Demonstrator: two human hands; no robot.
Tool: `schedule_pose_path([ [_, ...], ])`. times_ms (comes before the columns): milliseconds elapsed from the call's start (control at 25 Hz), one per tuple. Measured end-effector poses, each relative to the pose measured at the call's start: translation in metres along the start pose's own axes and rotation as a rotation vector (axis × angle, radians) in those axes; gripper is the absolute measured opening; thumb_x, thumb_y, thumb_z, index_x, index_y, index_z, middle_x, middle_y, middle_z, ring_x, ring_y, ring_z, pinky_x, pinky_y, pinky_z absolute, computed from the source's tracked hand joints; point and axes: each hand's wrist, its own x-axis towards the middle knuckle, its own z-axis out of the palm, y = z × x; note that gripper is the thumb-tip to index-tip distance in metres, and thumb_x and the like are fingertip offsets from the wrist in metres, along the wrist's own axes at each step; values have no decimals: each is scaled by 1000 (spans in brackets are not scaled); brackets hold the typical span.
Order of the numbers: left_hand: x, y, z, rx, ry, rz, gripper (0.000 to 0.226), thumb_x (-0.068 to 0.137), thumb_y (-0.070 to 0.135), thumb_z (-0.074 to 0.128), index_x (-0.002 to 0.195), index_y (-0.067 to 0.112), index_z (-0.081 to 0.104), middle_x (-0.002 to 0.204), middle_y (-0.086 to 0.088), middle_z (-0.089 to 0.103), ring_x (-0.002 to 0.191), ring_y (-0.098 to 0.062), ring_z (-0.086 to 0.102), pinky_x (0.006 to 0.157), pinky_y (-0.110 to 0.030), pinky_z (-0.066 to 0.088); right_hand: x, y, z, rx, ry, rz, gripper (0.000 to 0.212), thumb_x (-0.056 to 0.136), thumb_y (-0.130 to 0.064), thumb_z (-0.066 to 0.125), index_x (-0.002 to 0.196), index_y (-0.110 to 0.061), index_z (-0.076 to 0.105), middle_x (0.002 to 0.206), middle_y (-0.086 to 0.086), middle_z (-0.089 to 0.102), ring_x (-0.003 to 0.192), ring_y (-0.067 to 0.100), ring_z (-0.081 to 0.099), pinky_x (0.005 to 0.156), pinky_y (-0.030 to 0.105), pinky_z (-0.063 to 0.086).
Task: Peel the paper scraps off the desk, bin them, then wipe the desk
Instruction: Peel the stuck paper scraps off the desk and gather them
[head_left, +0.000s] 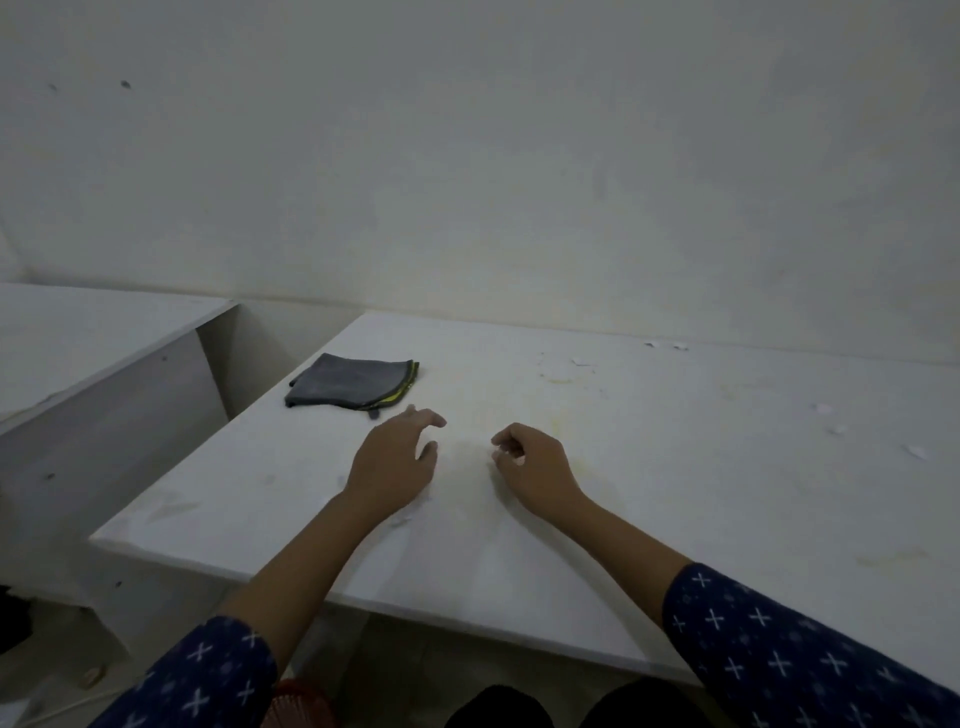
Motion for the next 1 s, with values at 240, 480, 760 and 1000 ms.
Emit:
schedule_pose_path([
  [240, 86, 68, 81, 32, -223, 96, 35, 89, 18, 50, 124, 15, 51, 129, -8, 54, 127, -26, 44, 102, -35, 37, 53, 75, -78, -387, 34, 162, 54, 96, -28, 44, 145, -12, 28, 149, 8, 36, 137, 27, 31, 111, 39, 28],
  [480, 183, 106, 161, 64, -235, 157, 39, 91, 17, 44, 130, 14, 44, 131, -7, 51, 117, -26, 50, 96, -37, 40, 123, 155, -137, -516, 66, 289, 54, 99, -28, 38, 147, -11, 23, 153, 8, 29, 140, 26, 27, 112, 40, 26],
  [760, 271, 88, 225, 154, -273, 133, 39, 89, 29, 53, 126, 18, 48, 122, -6, 53, 117, -24, 46, 92, -35, 41, 218, 230, -164, -452, 163, 237, 40, 96, -16, 46, 135, -7, 44, 138, 10, 48, 132, 25, 38, 106, 30, 30],
  [1000, 291, 62, 237, -26, -211, 146, 11, 81, 23, 65, 89, 15, 64, 88, 1, 50, 87, -16, 52, 77, -24, 41, 276, 268, -154, -436, 259, 220, 25, 93, -14, 50, 112, -3, 61, 114, 12, 61, 113, 27, 52, 91, 26, 37],
])
